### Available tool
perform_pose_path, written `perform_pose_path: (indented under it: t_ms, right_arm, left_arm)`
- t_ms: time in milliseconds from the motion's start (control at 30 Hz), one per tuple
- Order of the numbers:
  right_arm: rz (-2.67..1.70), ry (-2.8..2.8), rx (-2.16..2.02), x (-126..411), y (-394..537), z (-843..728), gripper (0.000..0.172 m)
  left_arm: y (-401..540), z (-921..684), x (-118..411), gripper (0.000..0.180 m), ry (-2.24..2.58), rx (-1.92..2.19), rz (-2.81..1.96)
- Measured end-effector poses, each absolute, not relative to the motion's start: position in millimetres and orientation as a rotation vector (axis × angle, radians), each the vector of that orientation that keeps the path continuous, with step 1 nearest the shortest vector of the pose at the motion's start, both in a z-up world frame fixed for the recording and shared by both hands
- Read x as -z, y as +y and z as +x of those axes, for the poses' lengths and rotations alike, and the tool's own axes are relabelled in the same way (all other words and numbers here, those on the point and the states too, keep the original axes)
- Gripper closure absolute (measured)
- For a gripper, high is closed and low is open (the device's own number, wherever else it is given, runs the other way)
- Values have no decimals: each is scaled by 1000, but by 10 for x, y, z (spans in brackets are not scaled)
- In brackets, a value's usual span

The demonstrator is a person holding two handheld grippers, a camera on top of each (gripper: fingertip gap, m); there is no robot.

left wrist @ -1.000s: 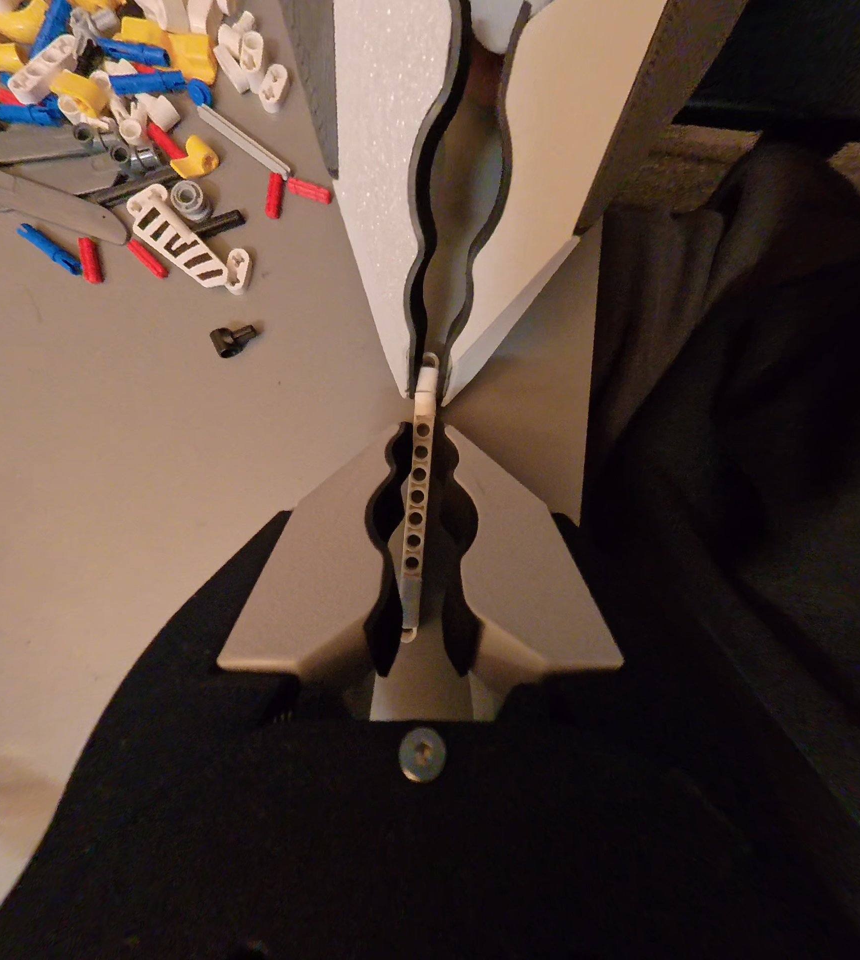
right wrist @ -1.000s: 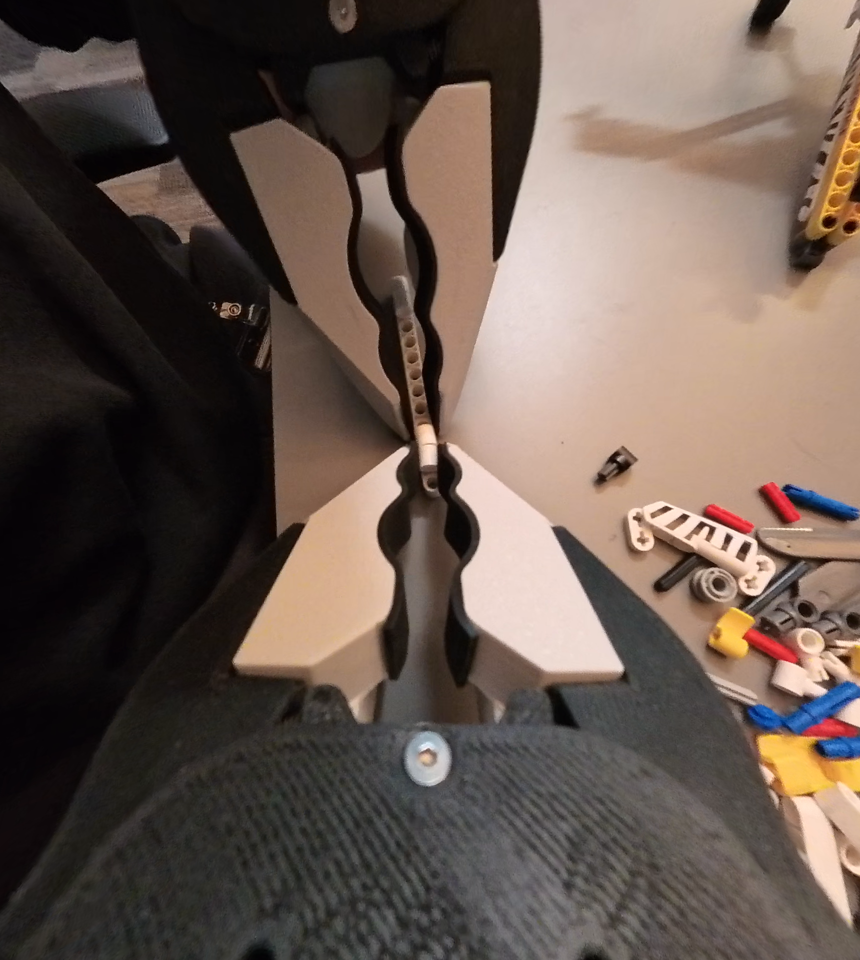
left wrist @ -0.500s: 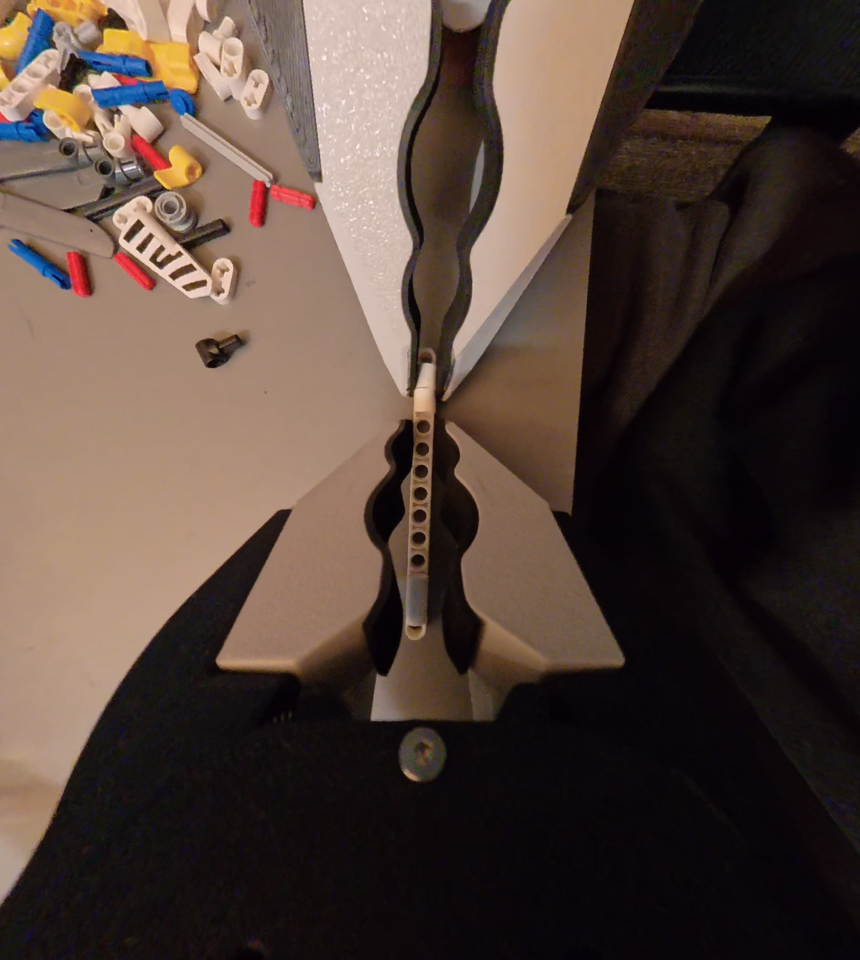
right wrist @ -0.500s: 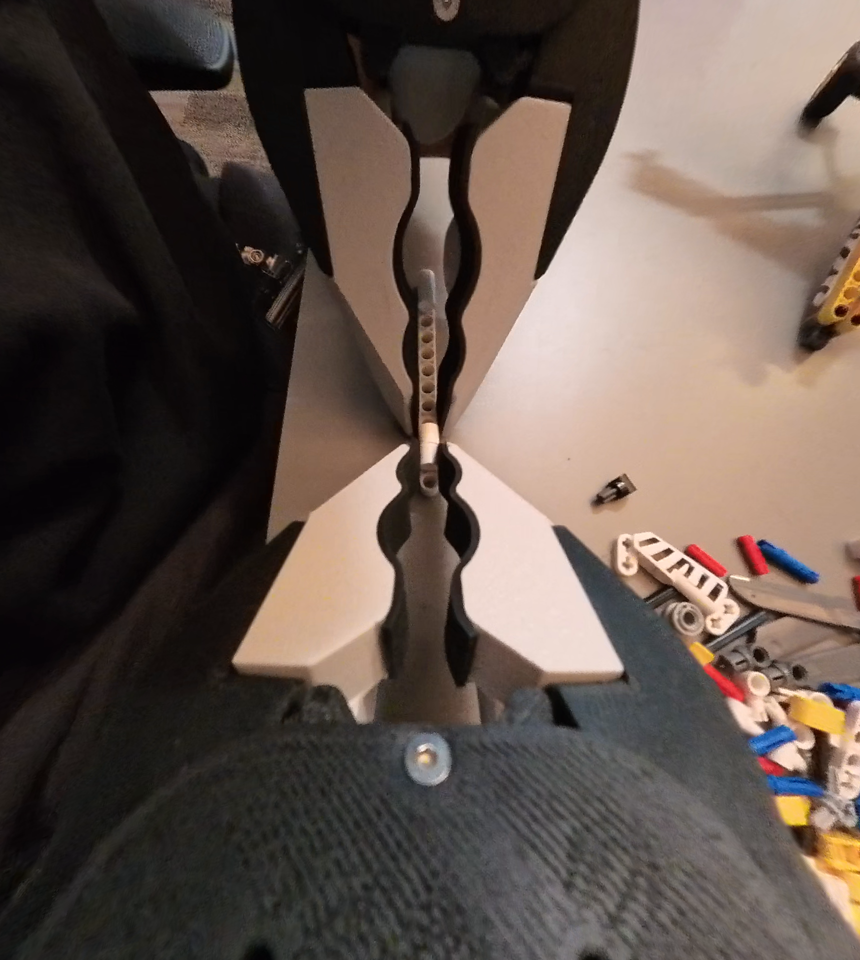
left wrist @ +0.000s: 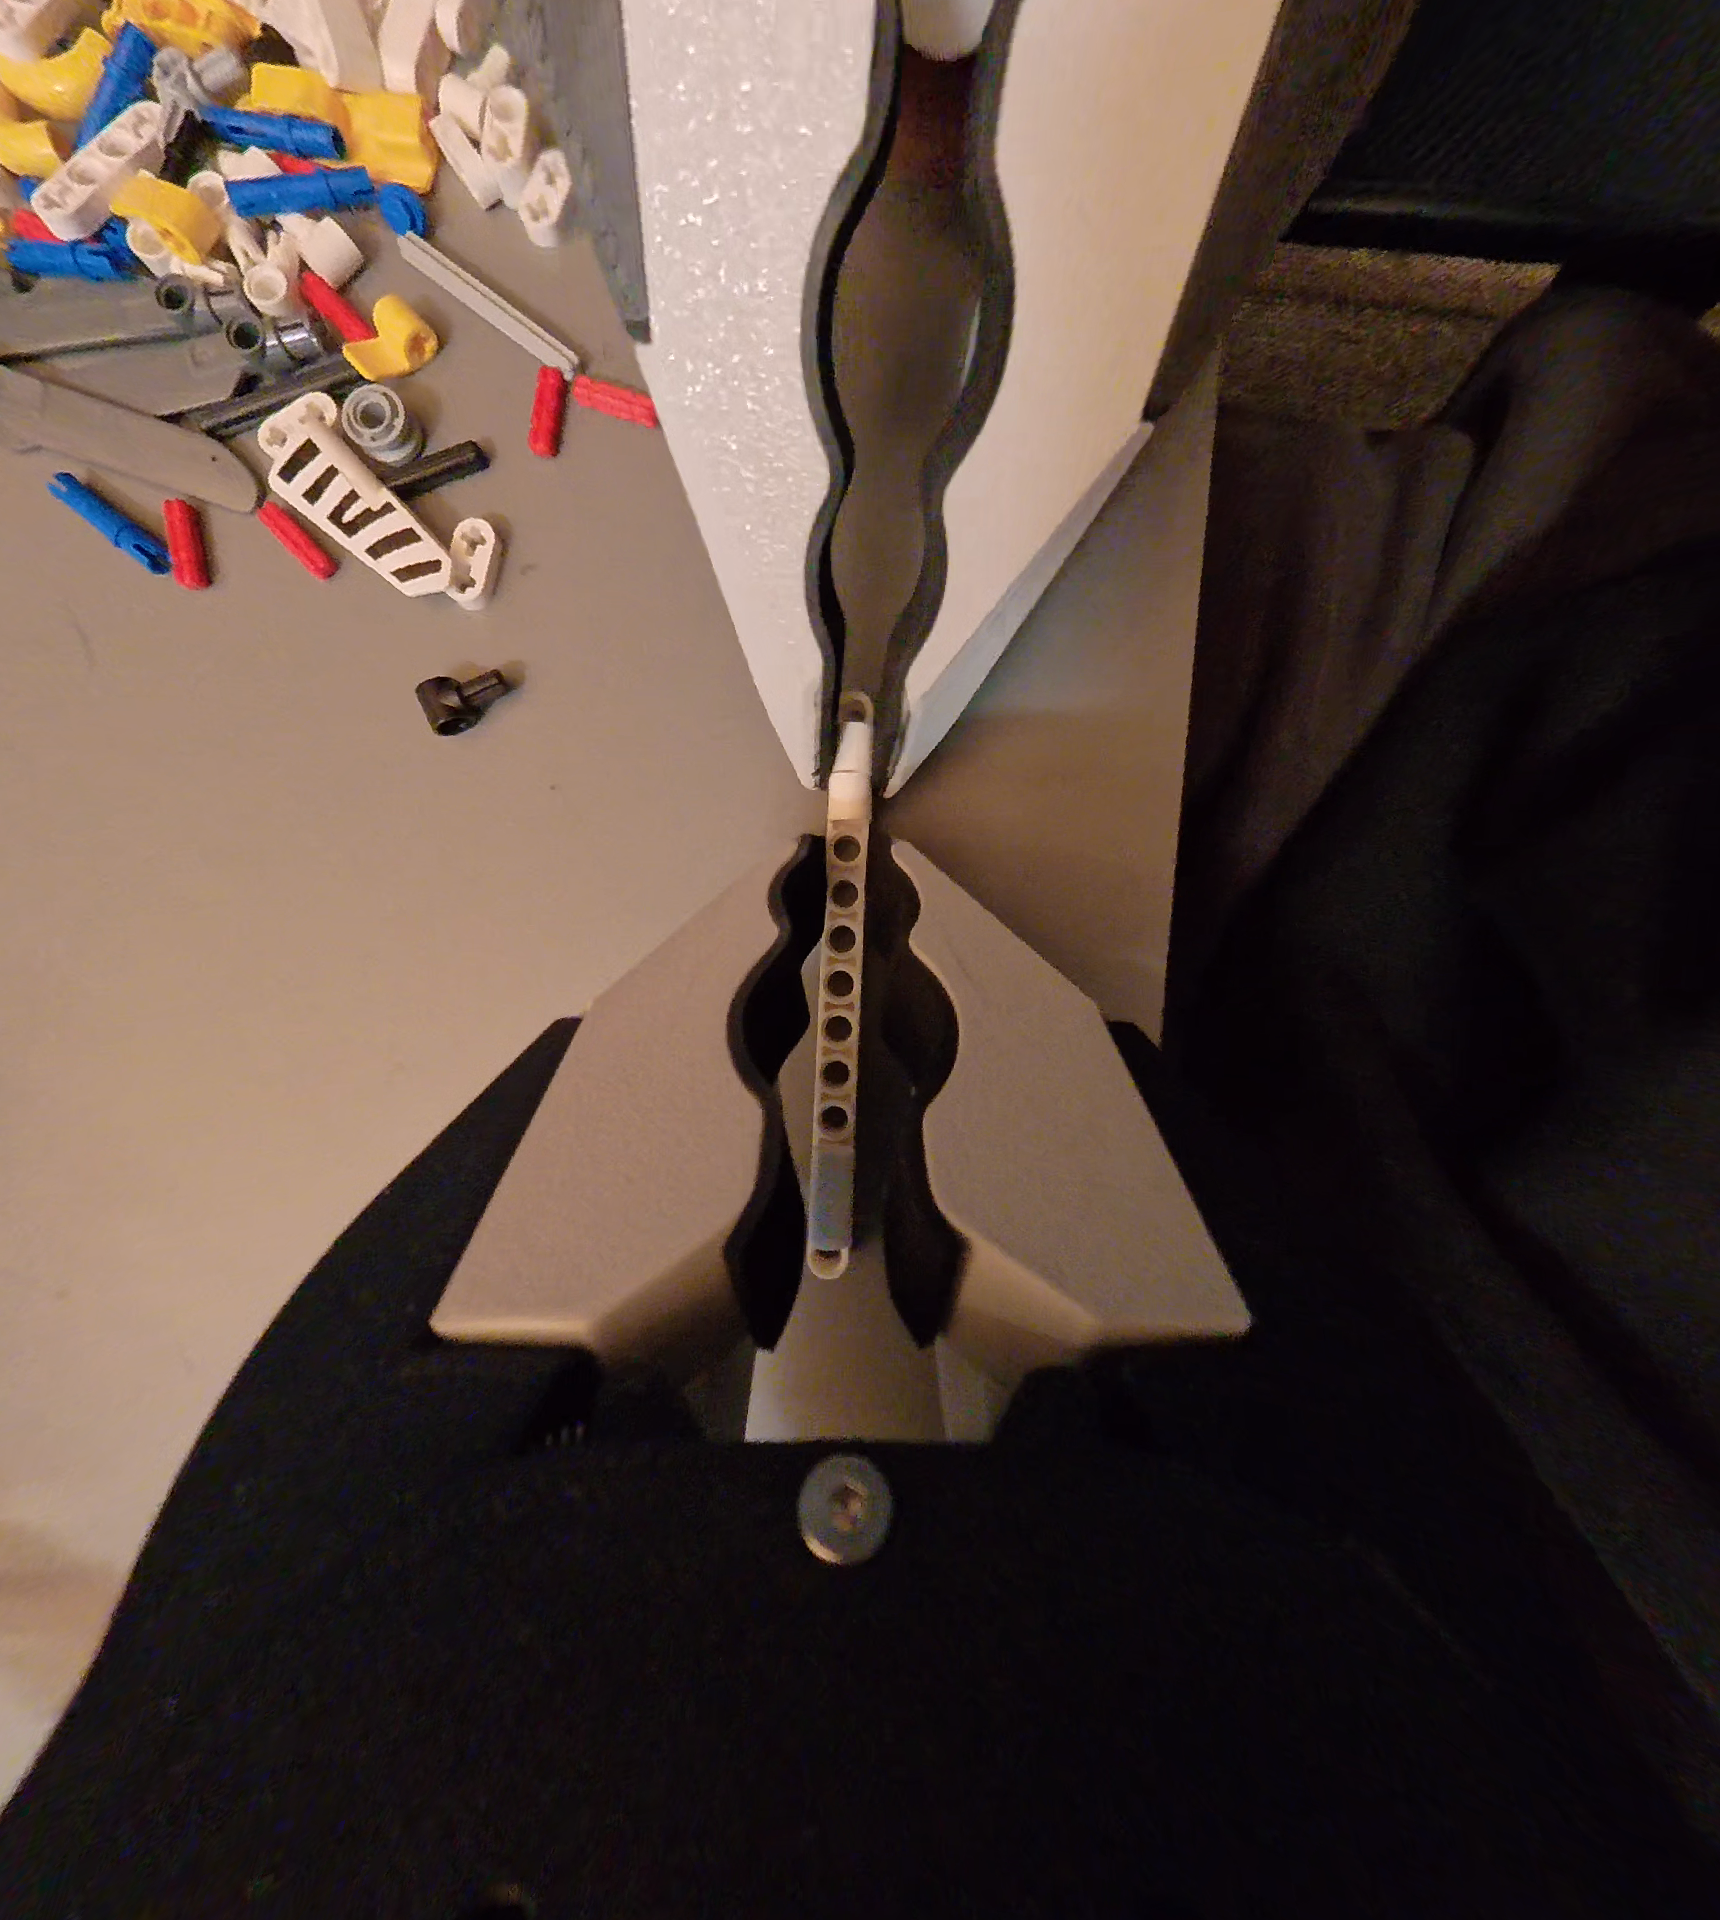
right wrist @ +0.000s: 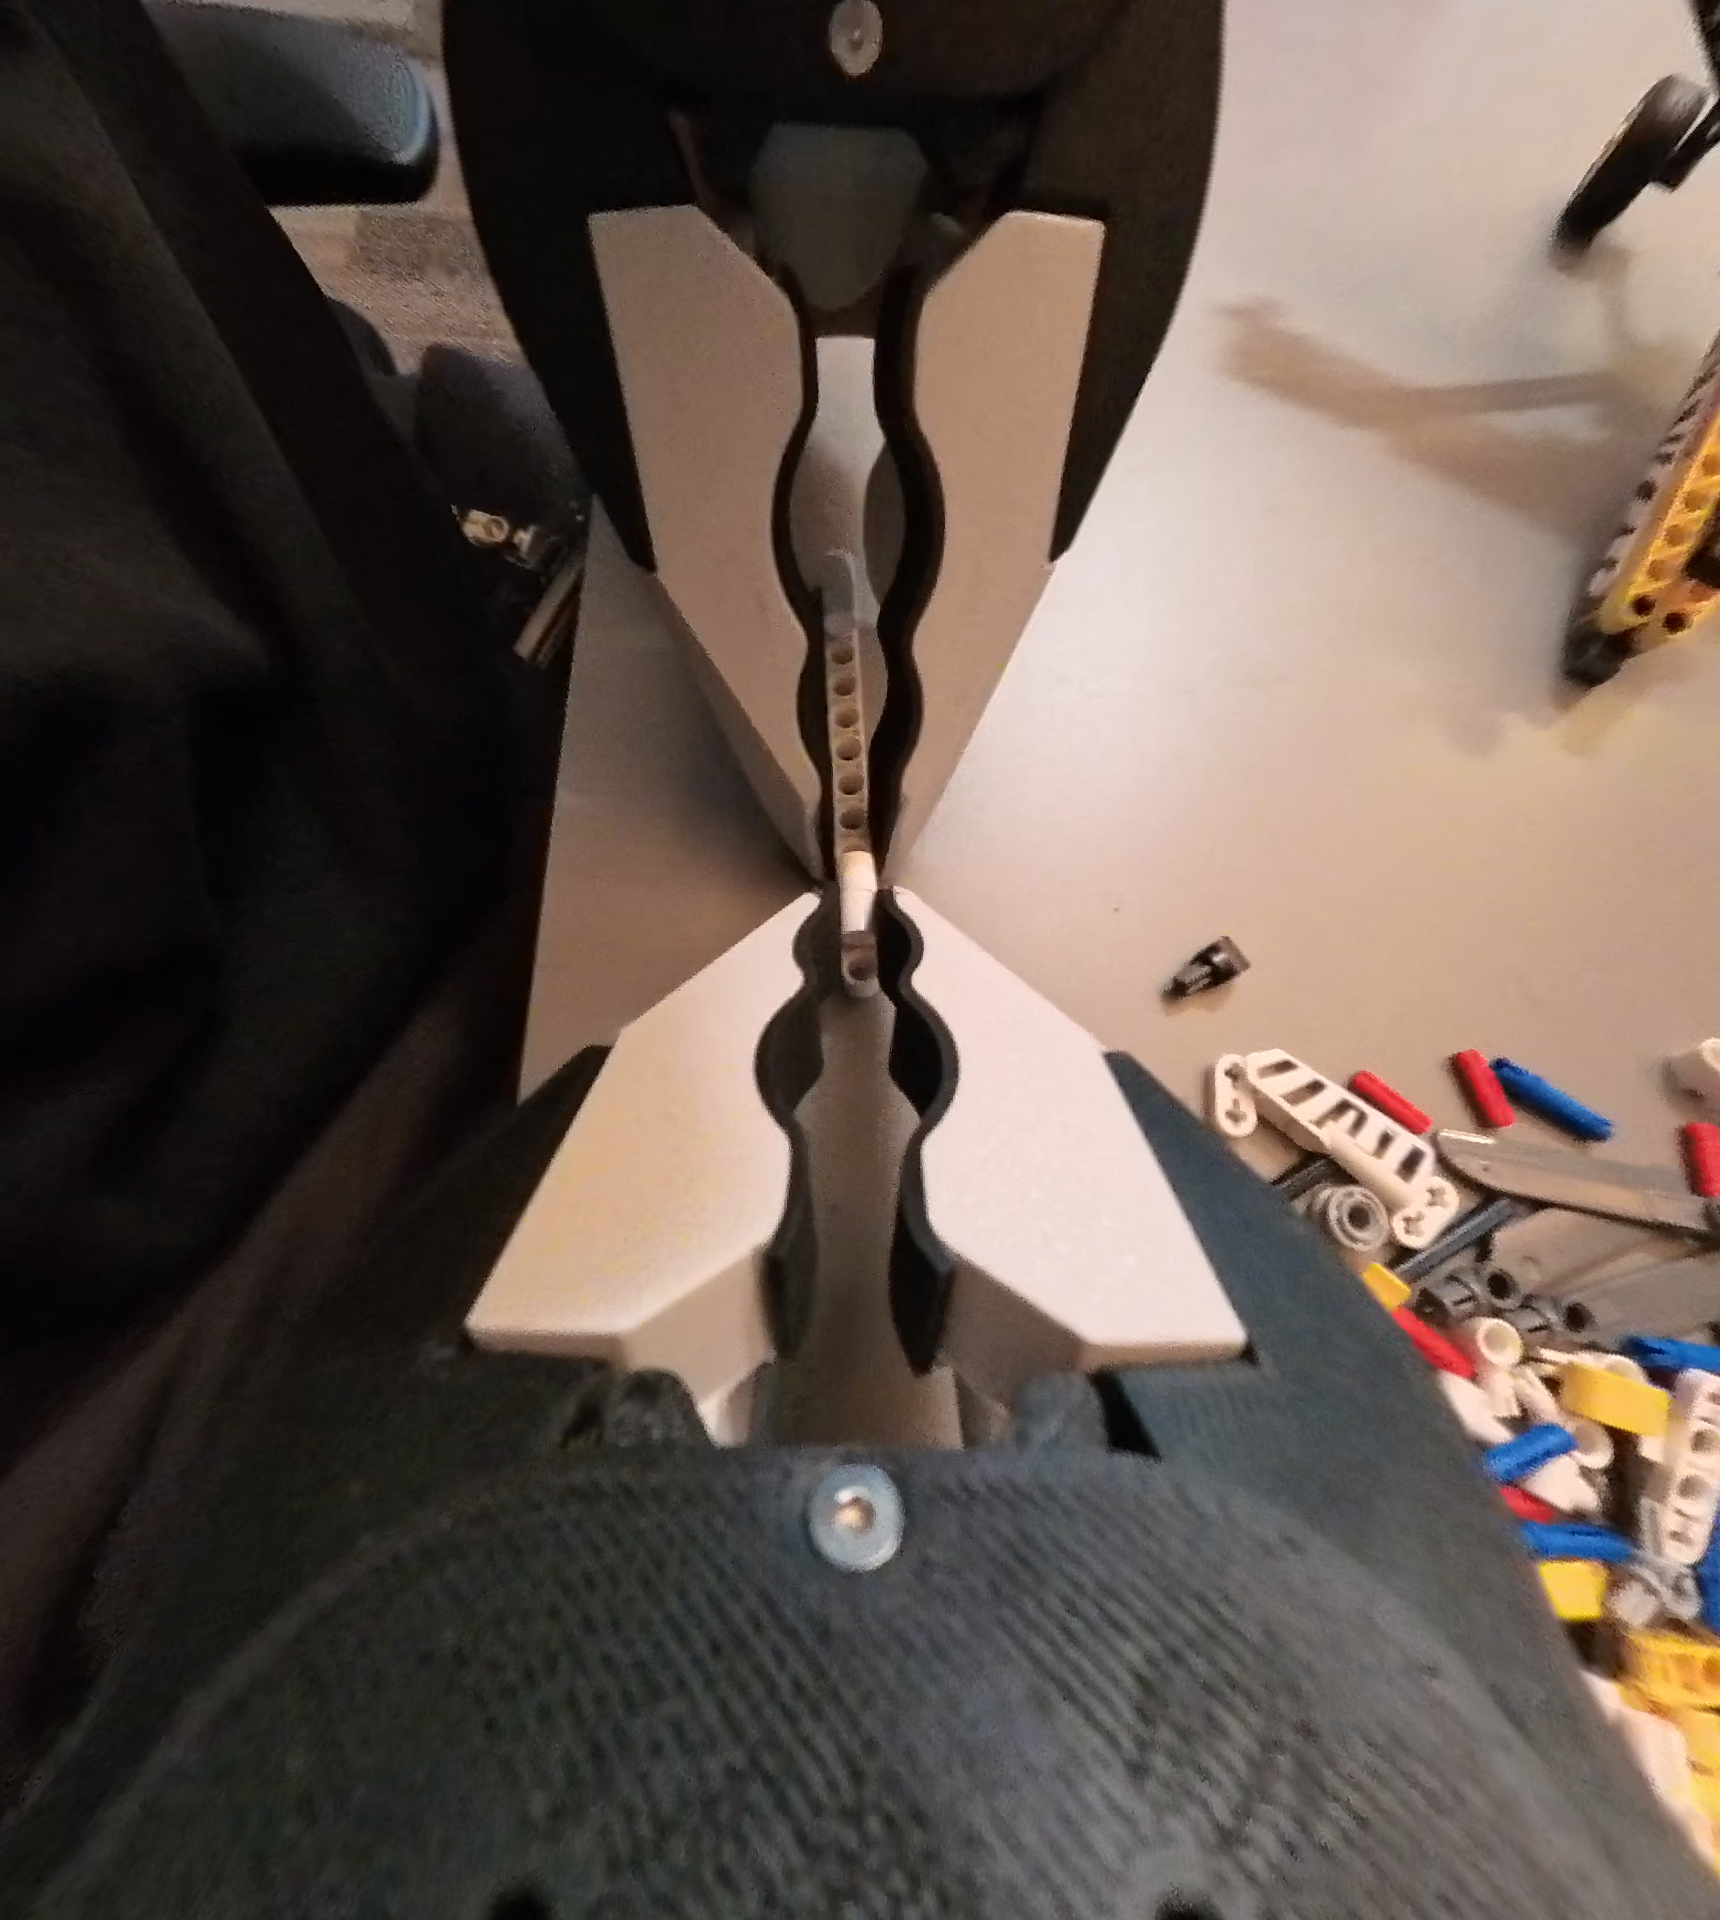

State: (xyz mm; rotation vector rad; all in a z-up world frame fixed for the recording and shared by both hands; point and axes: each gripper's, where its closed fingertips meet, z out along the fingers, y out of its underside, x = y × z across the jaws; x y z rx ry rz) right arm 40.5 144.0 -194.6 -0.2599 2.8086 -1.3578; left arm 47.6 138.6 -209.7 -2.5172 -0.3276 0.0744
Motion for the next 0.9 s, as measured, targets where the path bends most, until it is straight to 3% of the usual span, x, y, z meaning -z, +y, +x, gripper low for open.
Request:
perform_pose_path:
  t_ms: [200,267,300,367,500,767,900]
  right_arm:
    - [-160,2748,1378,1896,1433,361,167]
    - [131,2203,1729,1213,1371,281,168]
    - [221,2169,1738,1141,1415,124,167]
    - [113,2585,1680,1398,1534,-39,166]
    - [183,2639,1675,1263,1667,-67,166]
    - [645,3131,1315,1900,2194,-727,166]
    - [679,3161,1351,1878,2181,-799,158]
  left_arm:
    - [1381,448,2099,170,-307,-113,-2533]
    - [1383,449,2098,170,-303,-114,-2542]
    - [1391,454,2098,170,-305,-107,-2533]
    - [1390,456,2099,170,-318,-107,-2523]
    - [1390,455,2095,170,-319,-87,-2541]
    - [1394,454,2091,171,-336,-88,-2534]
    - [1396,454,2088,171,-346,-74,-2519]
